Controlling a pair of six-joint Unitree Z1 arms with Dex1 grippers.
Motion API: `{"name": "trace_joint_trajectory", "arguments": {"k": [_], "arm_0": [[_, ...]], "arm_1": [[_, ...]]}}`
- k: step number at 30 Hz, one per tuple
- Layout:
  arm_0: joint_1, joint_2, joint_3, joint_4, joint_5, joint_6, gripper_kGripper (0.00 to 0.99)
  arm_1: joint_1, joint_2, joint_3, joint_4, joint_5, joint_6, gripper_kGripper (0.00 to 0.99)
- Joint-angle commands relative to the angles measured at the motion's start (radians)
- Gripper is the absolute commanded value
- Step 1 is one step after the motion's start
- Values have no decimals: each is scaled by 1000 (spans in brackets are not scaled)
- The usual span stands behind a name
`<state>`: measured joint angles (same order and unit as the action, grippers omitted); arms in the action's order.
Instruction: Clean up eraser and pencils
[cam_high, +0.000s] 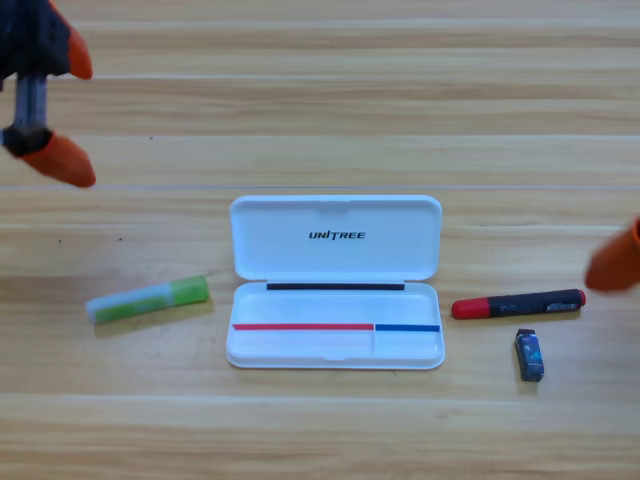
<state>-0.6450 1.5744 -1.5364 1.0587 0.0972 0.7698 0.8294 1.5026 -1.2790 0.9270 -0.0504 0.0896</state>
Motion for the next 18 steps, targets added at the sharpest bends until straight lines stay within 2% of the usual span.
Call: {"name": "trace_joint_trajectory", "arguments": {"k": [1,5,10,13,18], "arm_0": [[163,225,-90,84,10,17,986],[186,322,-106,104,1,19,985],[223,421,-128,103,-62,19,985],[226,464,-125,101,-99,22,986],[226,475,-22,7,-139,57,988]], "arm_1": [[-47,97,121,-43,9,21,988],[-47,200,104,-65,44,180,990],[-47,306,79,-177,41,349,979],[-47,383,47,-208,41,426,963],[-47,481,12,-228,40,495,948]]}}
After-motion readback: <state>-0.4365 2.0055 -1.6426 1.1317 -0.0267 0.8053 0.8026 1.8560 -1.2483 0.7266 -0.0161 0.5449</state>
